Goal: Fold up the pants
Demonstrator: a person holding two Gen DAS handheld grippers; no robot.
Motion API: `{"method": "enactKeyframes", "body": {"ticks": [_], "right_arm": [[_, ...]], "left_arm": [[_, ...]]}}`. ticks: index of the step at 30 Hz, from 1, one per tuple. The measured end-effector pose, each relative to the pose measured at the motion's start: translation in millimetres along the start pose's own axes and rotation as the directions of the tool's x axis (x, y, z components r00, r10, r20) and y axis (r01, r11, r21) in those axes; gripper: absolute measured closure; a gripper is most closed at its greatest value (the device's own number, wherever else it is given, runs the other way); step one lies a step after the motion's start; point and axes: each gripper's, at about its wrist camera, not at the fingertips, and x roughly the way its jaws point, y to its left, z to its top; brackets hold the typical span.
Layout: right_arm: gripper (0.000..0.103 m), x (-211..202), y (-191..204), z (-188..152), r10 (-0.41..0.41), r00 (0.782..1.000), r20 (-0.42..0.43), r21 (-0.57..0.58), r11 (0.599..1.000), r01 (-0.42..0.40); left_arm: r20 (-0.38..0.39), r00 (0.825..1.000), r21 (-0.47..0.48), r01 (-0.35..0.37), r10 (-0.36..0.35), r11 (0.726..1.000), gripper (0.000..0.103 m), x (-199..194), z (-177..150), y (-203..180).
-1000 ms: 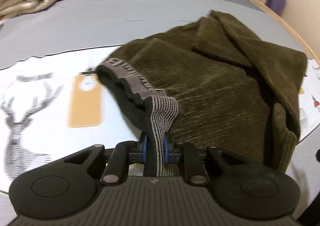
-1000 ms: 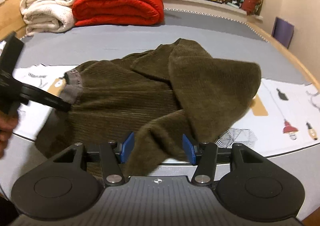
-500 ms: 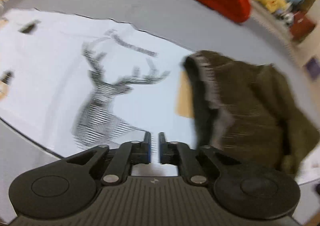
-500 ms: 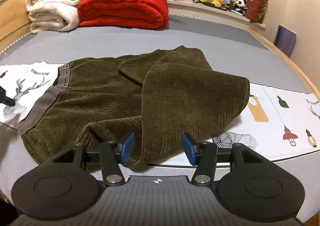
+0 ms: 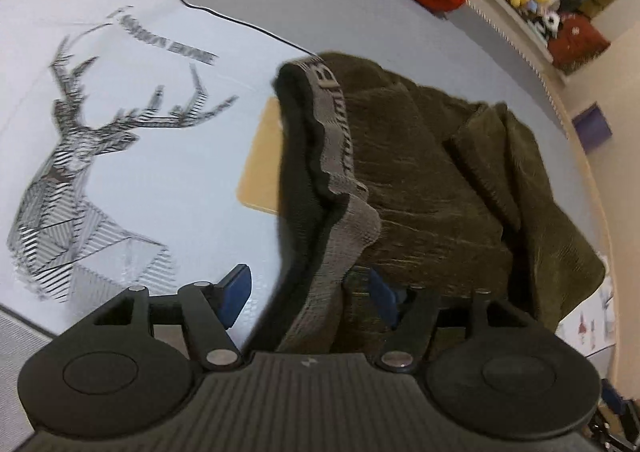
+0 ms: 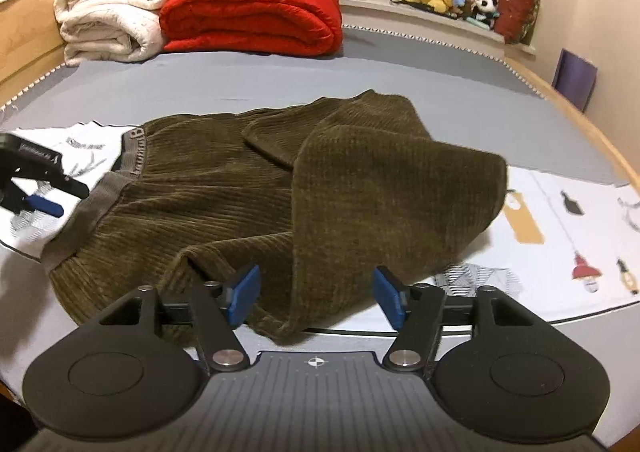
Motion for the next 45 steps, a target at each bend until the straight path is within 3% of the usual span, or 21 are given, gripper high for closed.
{"method": "enactKeyframes", "body": {"ticks": [3, 5, 7, 9, 12, 16, 19, 26, 28, 31, 34, 36, 37, 38, 42, 44, 45], "right_arm": [[0.030, 0, -5, -1, -0.020, 1.000, -0.008, 0.003, 1.000, 0.020], [0.030, 1, -8, -1, -0.026, 1.000, -0.015, 0.020, 0.999, 0.026], [0.030, 2, -9, 0, -0.029, 0.999, -0.021, 0.034, 0.999, 0.030], [0.030, 2, -8, 2, -0.028, 0.999, -0.026, 0.046, 0.998, 0.029], [0.030, 2, -6, 5, -0.024, 0.999, -0.023, 0.062, 0.998, 0.025], [0.030, 1, -3, 16, -0.026, 1.000, -0.003, 0.078, 0.997, 0.026], [0.030, 4, -4, 25, -0.029, 1.000, 0.001, 0.083, 0.996, 0.028], [0.030, 18, -7, 48, -0.052, 0.999, 0.008, 0.015, 0.999, 0.051], [0.030, 25, -8, 57, -0.060, 0.998, 0.020, -0.017, 0.998, 0.060], [0.030, 40, -10, 63, -0.064, 0.997, 0.032, -0.035, 0.997, 0.065], [0.030, 59, -8, 54, -0.043, 0.999, 0.014, 0.001, 0.999, 0.043], [0.031, 73, 1, 54, -0.031, 0.999, -0.039, 0.001, 1.000, 0.032], [0.031, 75, 8, 58, -0.014, 1.000, -0.020, 0.003, 1.000, 0.014], [0.029, 77, 13, 60, -0.001, 1.000, -0.002, -0.008, 1.000, 0.001], [0.027, 96, 44, 64, 0.023, 1.000, -0.001, -0.118, 0.993, -0.023], [0.026, 104, 58, 67, 0.043, 0.999, 0.004, -0.152, 0.987, -0.042], [0.026, 108, 64, 69, 0.054, 0.999, 0.006, -0.166, 0.985, -0.053]], "left_arm": [[-0.020, 1.000, 0.023, -0.023, 0.024, 0.999, 0.033, 14, -2, -15], [-0.034, 0.996, 0.059, -0.076, 0.078, 0.995, 0.034, 24, -3, -25], [-0.050, 0.988, 0.112, -0.142, 0.148, 0.983, 0.048, 33, -6, -31], [-0.037, 0.987, 0.156, -0.147, 0.154, 0.977, 0.067, 32, -6, -35], [-0.011, 0.988, 0.193, -0.148, 0.153, 0.970, 0.083, 25, -7, -36], [0.040, 0.983, 0.181, -0.182, 0.177, 0.967, 0.085, 11, -9, -25], [0.068, 0.966, 0.199, -0.260, 0.251, 0.945, 0.085, 0, -13, -18], [0.038, 0.921, 0.096, -0.390, 0.388, 0.916, 0.084, -15, -15, 21], [0.036, 0.907, 0.090, -0.420, 0.419, 0.903, 0.080, -16, -16, 20], [0.060, 0.889, 0.026, -0.457, 0.455, 0.889, 0.064, -25, -14, 12], [0.175, 0.844, -0.055, -0.506, 0.507, 0.861, 0.044, -46, -9, -2], [0.265, 0.820, -0.094, -0.501, 0.507, 0.860, 0.026, -57, -2, -13], [0.300, 0.812, -0.101, -0.495, 0.501, 0.863, 0.021, -62, 0, -21], [0.320, 0.809, -0.092, -0.492, 0.493, 0.866, 0.017, -61, 4, -28], [0.373, 0.812, 0.000, -0.484, 0.449, 0.875, 0.015, -53, 8, -61], [0.387, 0.838, 0.084, -0.448, 0.385, 0.890, 0.015, -42, 11, -72], [0.394, 0.843, 0.118, -0.442, 0.367, 0.889, 0.015, -40, 10, -79]]}}
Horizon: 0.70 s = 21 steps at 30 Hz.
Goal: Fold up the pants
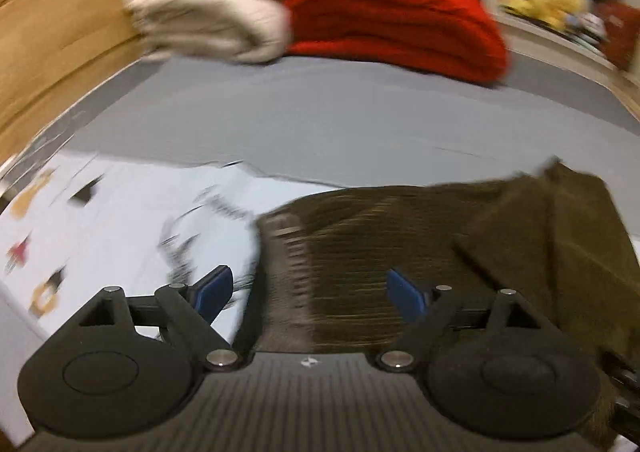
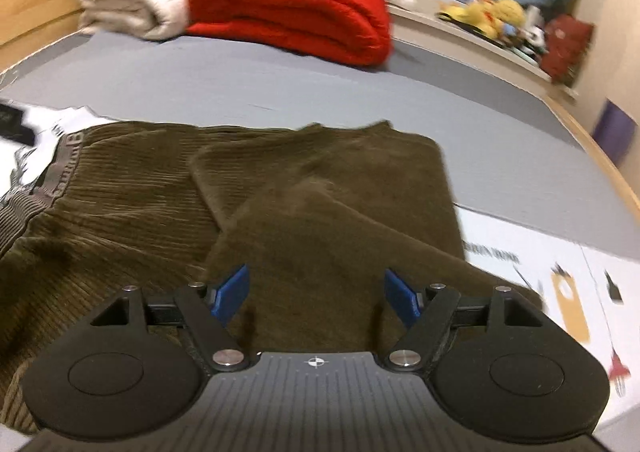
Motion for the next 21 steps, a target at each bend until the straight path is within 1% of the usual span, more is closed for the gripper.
{"method": "enactKeyframes", "body": {"ticks": [2, 4, 5, 7, 9, 11, 12, 13, 14, 15, 16, 17, 18, 19, 21], "right_arm": [[0.024, 8, 9, 4, 0.018, 1.000, -0.001, -0.026, 0.999, -0.019], [0.024, 17, 19, 6, 0.029, 0.999, -0.016, -0.057, 0.998, -0.030], [0.024, 21, 23, 6, 0.029, 0.999, -0.026, -0.074, 0.997, -0.030], [0.024, 31, 31, 6, 0.000, 0.998, -0.055, -0.116, 0.993, -0.006], [0.025, 39, 36, 3, -0.029, 0.996, -0.083, -0.152, 0.988, 0.017], [0.028, 40, 34, 2, -0.035, 0.996, -0.086, -0.150, 0.988, 0.021], [0.030, 39, 31, 2, -0.031, 0.996, -0.085, -0.140, 0.990, 0.019], [0.036, 37, 30, 2, -0.029, 0.996, -0.085, -0.126, 0.992, 0.018], [0.045, 35, 27, 2, -0.028, 0.996, -0.088, -0.119, 0.993, 0.017], [0.050, 34, 24, 1, -0.029, 0.996, -0.090, -0.116, 0.993, 0.018], [0.063, 30, 21, 1, -0.029, 0.996, -0.089, -0.115, 0.993, 0.019], [0.077, 27, 16, 1, -0.026, 0.996, -0.090, -0.112, 0.994, 0.016], [0.084, 24, 10, 0, -0.021, 0.996, -0.090, -0.101, 0.995, 0.011], [0.087, 20, 3, 1, -0.014, 0.996, -0.089, -0.080, 0.997, 0.006], [0.089, 10, -16, 1, -0.008, 0.996, -0.086, -0.031, 1.000, 0.005]], "left_arm": [[0.012, 1.000, 0.012, 0.026, -0.026, 1.000, 0.015, 1, 1, -7], [-0.003, 0.996, -0.009, 0.092, -0.092, 0.996, 0.015, 5, 2, -9], [-0.013, 0.994, -0.018, 0.110, -0.110, 0.994, 0.016, 6, 3, -9], [-0.039, 0.990, -0.019, 0.134, -0.134, 0.991, 0.018, 9, 2, -12], [-0.055, 0.989, -0.016, 0.140, -0.141, 0.990, 0.022, 12, 3, -13], [-0.058, 0.990, -0.008, 0.127, -0.128, 0.992, 0.023, 11, 3, -14], [-0.062, 0.991, -0.005, 0.123, -0.123, 0.992, 0.027, 10, 3, -13], [-0.066, 0.990, -0.009, 0.122, -0.122, 0.992, 0.029, 9, 3, -11], [-0.070, 0.989, -0.021, 0.125, -0.126, 0.992, 0.035, 7, 4, -9], [-0.074, 0.988, -0.036, 0.132, -0.134, 0.991, 0.039, 5, 5, -6], [-0.080, 0.987, -0.051, 0.138, -0.142, 0.989, 0.040, 3, 6, -3], [-0.086, 0.985, -0.064, 0.143, -0.149, 0.988, 0.044, -1, 5, 1], [-0.093, 0.983, -0.075, 0.149, -0.155, 0.986, 0.046, -3, 6, 3], [-0.098, 0.982, -0.085, 0.152, -0.160, 0.985, 0.046, -5, 6, 5], [-0.105, 0.978, -0.097, 0.168, -0.178, 0.981, 0.046, -11, 4, 6]]}}
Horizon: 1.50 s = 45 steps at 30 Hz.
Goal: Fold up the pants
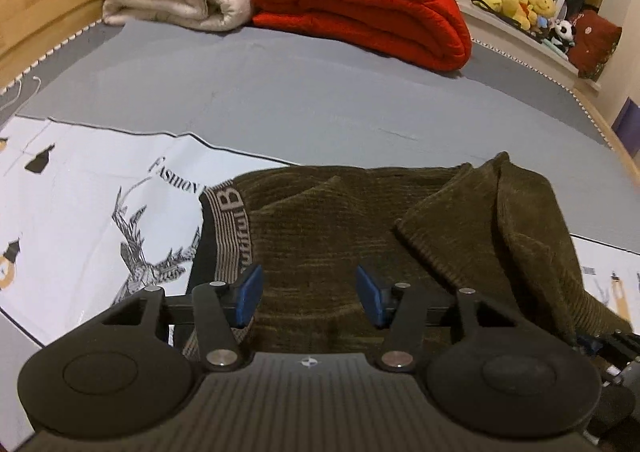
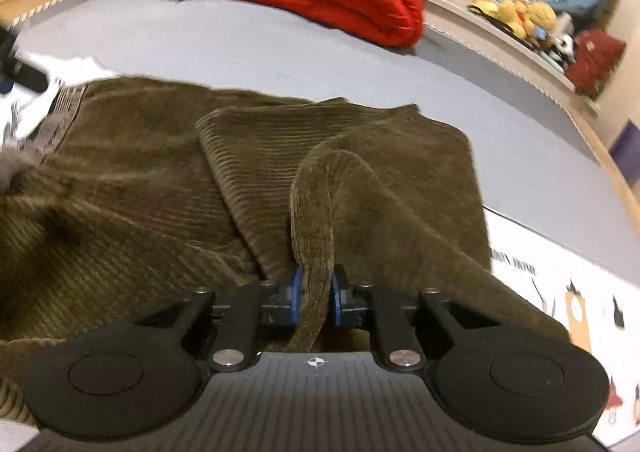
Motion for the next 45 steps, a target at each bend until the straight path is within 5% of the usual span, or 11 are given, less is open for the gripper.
{"method": "enactKeyframes", "body": {"ticks": [8, 13, 17, 25, 31, 35, 40, 45], "right_arm": [[0.090, -53, -93, -31, -0.136, 0.990, -0.040, 0.059, 0.989, 0.139], [0.090, -63, -158, -81, -0.099, 0.956, -0.274, 0.111, 0.985, 0.134], [0.089, -63, -168, -121, -0.006, 0.915, -0.404, 0.081, 0.996, 0.043], [0.064, -109, -213, -107, 0.108, 0.985, -0.132, 0.358, 0.932, -0.054], [0.052, -91, -229, -86, 0.069, 0.997, -0.034, 0.466, 0.884, -0.045], [0.041, -62, -214, -81, 0.047, 0.996, -0.078, 0.421, 0.907, -0.010], [0.034, -43, -170, -49, -0.058, 0.996, -0.067, 0.186, 0.980, 0.070], [0.034, -3, -133, -32, -0.155, 0.981, -0.115, -0.044, 0.988, 0.151]], "left_arm": [[-0.046, 0.999, 0.065, 0.028, -0.025, 0.997, 0.044, -15, -14, -20], [-0.079, 0.997, 0.103, 0.031, -0.023, 0.994, 0.044, -19, -18, -31], [-0.090, 0.995, 0.128, 0.060, -0.049, 0.990, 0.044, -23, -20, -39], [-0.133, 0.988, 0.148, 0.097, -0.077, 0.984, 0.044, -19, -25, -40], [-0.136, 0.989, 0.133, 0.075, -0.057, 0.988, 0.041, -18, -25, -37], [-0.142, 0.988, 0.139, 0.074, -0.054, 0.988, 0.041, -15, -25, -40], [-0.146, 0.988, 0.151, 0.069, -0.047, 0.986, 0.039, -12, -25, -45], [-0.151, 0.988, 0.169, 0.057, -0.031, 0.984, 0.038, -7, -25, -47]]}}
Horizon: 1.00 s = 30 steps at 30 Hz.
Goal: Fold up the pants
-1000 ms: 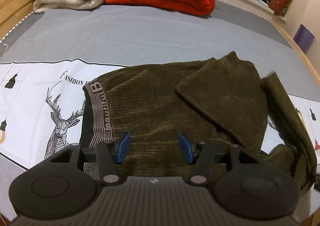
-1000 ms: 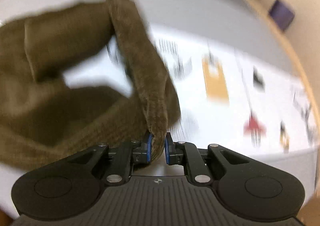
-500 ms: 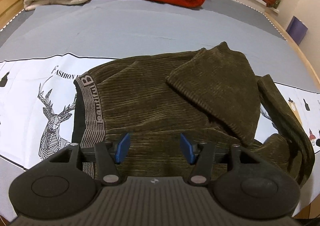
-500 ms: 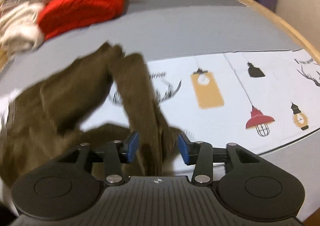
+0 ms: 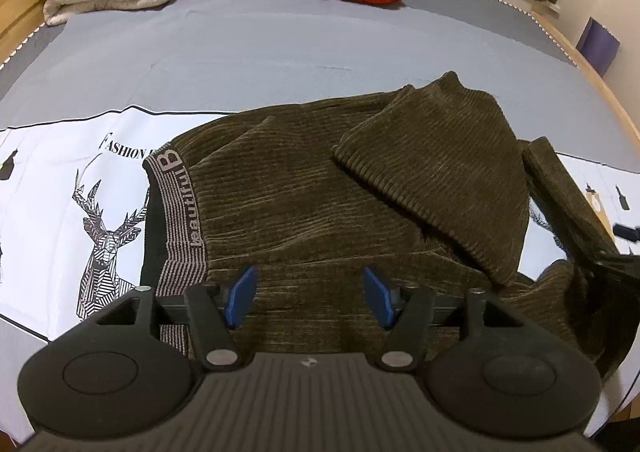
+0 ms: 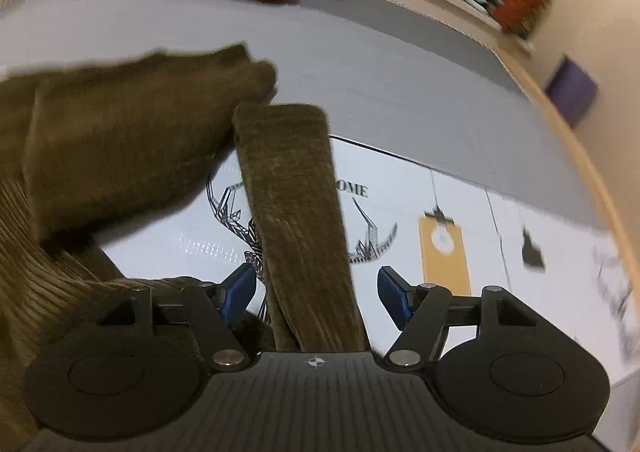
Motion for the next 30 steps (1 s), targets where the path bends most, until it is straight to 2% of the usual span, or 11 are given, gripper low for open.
{"method": "enactKeyframes", "body": {"ticks": [3, 6, 15, 16, 17, 18, 20, 23, 26, 28, 30], "right_arm": [[0.035, 20, 18, 8, -0.051, 0.999, -0.016, -0.094, 0.994, 0.049], [0.035, 33, 27, 19, -0.086, 0.996, -0.014, -0.123, 0.989, 0.083], [0.038, 36, 32, 52, -0.082, 0.996, 0.032, -0.011, 0.997, 0.083], [0.042, 35, 33, 54, -0.086, 0.996, 0.037, -0.002, 0.996, 0.086], [0.055, 34, 33, 55, -0.085, 0.995, 0.041, 0.002, 0.996, 0.085], [0.063, 33, 32, 55, -0.077, 0.996, 0.043, 0.004, 0.997, 0.077], [0.097, 29, 25, 55, -0.038, 0.998, 0.047, 0.035, 0.999, 0.036], [0.103, 17, 3, 51, -0.059, 0.997, 0.059, 0.118, 0.992, 0.052], [0.103, -4, -43, 41, -0.092, 0.993, 0.079, 0.252, 0.965, 0.069], [0.103, -19, -80, 25, -0.127, 0.989, 0.079, 0.347, 0.933, 0.092], [0.103, -32, -121, 0, -0.167, 0.985, 0.045, 0.446, 0.885, 0.130]], "left_arm": [[-0.003, 1.000, 0.010, -0.006, 0.006, 1.000, 0.038, 1, 0, 1], [-0.006, 1.000, 0.026, -0.016, 0.016, 1.000, 0.036, 3, 0, 2], [-0.021, 0.999, 0.038, -0.039, 0.040, 0.998, 0.034, 5, -7, 10], [-0.023, 0.999, 0.035, -0.042, 0.043, 0.999, 0.034, 5, -7, 11], [-0.025, 0.999, 0.033, -0.043, 0.044, 0.999, 0.034, 6, -8, 11], [-0.026, 0.999, 0.033, -0.044, 0.045, 0.998, 0.034, 6, -8, 11], [-0.031, 0.998, 0.038, -0.045, 0.046, 0.998, 0.034, 7, -9, 10], [-0.030, 0.999, 0.056, -0.039, 0.040, 0.998, 0.034, 7, -9, 3], [-0.030, 0.999, 0.075, -0.027, 0.030, 0.997, 0.034, 8, -9, -8], [-0.028, 0.999, 0.088, -0.017, 0.020, 0.996, 0.034, 8, -8, -17], [-0.023, 1.000, 0.106, -0.004, 0.007, 0.994, 0.034, 7, -7, -29]]}}
